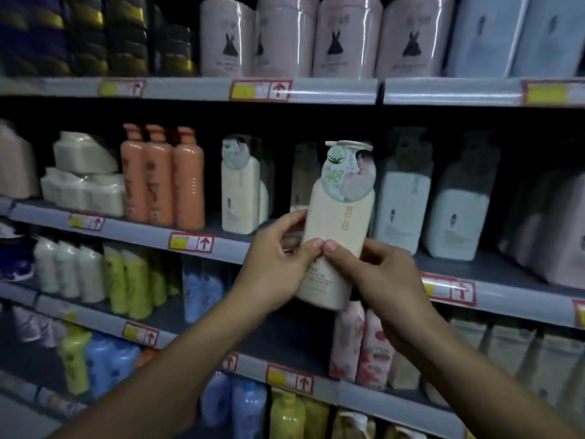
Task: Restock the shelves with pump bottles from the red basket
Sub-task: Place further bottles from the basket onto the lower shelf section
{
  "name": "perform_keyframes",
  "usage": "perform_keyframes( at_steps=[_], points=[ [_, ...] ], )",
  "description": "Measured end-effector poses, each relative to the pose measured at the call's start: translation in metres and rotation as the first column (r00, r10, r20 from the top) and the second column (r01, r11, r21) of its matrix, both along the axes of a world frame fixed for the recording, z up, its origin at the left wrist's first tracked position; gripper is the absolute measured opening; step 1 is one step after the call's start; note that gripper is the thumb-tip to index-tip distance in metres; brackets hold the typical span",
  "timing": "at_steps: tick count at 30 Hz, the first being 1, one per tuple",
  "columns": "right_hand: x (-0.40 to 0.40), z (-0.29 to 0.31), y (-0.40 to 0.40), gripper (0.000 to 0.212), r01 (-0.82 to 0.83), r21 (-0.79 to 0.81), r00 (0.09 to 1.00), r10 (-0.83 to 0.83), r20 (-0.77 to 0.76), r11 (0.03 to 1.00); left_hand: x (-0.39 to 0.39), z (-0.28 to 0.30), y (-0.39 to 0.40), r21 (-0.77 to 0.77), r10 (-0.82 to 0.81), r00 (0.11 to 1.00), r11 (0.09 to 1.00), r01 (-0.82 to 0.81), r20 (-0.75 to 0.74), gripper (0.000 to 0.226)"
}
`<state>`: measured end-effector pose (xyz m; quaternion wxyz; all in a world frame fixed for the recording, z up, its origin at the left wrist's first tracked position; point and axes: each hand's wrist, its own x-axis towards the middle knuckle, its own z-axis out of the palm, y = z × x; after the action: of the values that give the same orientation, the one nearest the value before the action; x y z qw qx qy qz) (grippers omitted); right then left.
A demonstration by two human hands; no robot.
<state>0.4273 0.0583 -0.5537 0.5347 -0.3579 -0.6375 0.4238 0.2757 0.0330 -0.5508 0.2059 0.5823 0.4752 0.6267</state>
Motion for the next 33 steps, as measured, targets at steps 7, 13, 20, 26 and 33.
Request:
perform_keyframes(
  at_steps=[7, 13, 20, 26, 33],
  points=[
    [-0.072, 0.037, 0.123, 0.042, 0.082, 0.150, 0.989, -0.099, 0.111, 0.985, -0.049, 0.030, 0.109, 0.001, 0.150, 0.987, 0.989, -0.150, 0.054, 0.048],
    [-0.089, 0.028, 0.174, 0.049, 0.091, 0.106, 0.970, -0.112, 0.216, 0.990, -0.048, 0.022, 0.151, -0.083, 0.207, 0.969, 0.977, -0.197, 0.135, 0.046],
    [-0.082, 0.017, 0.172, 0.055, 0.194, 0.185, 0.895, -0.251, 0.369, 0.963, -0.048, 0.016, 0.155, -0.137, 0.252, 0.967, 0.960, -0.245, 0.033, 0.052],
    [-0.089, 0.012, 0.187, 0.048, 0.238, 0.202, 0.847, -0.305, 0.435, 0.950, -0.050, 0.015, 0.168, -0.192, 0.339, 0.941, 0.924, -0.330, 0.014, 0.053],
    [-0.097, 0.018, 0.197, 0.048, 0.247, 0.125, 0.859, -0.277, 0.431, 0.961, -0.052, 0.020, 0.186, -0.231, 0.329, 0.943, 0.923, -0.309, 0.055, 0.051]
  ],
)
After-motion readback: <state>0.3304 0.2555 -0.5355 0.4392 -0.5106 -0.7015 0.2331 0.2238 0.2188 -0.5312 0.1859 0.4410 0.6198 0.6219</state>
